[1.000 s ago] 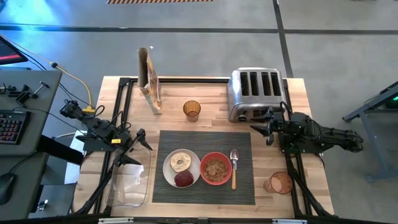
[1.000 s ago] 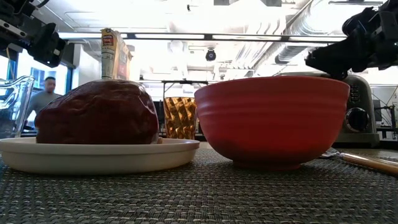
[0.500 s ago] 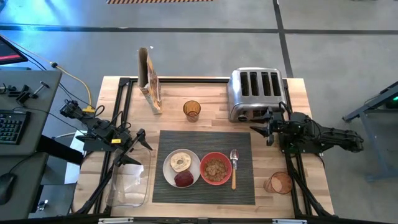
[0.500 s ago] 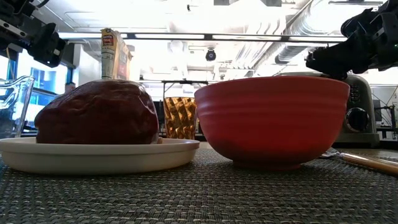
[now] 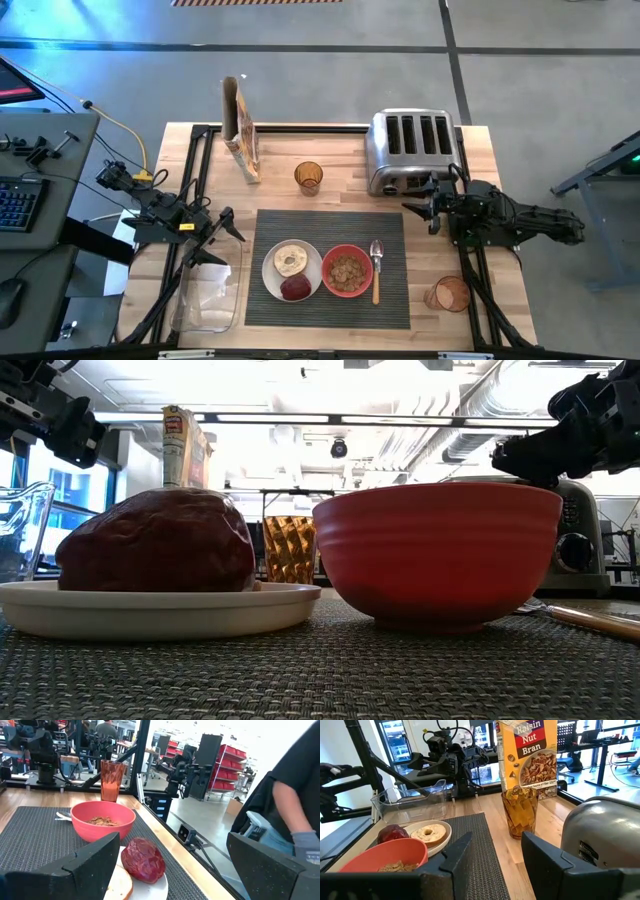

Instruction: Arrange a breakfast setting

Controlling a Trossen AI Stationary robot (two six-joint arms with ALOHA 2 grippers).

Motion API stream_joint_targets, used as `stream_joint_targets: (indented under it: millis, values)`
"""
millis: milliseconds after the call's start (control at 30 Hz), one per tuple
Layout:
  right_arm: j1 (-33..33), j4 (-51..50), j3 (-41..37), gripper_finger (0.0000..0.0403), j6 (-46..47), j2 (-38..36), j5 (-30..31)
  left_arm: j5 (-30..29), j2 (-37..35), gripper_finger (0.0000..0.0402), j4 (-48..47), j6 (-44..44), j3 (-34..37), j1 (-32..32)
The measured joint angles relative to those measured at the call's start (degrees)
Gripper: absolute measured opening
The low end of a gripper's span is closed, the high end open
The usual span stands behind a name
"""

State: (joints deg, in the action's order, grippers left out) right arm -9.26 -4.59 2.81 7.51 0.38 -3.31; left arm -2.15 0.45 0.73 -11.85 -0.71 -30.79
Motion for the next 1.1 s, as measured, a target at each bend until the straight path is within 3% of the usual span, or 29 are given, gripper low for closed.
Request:
stream_joint_targets:
  millis: [300,1100]
  values:
    - [0.0,0.0,0.0,0.0154,0.0,0.0,-0.1,0.1,-0.1,0.0356,0.0,0.0,0.0,2.4]
    - [0.0,0.0,0.0,0.0154,0.0,0.0,-0.1,0.0,-0.1,0.0356,0.0,1.5,0.0,27.3]
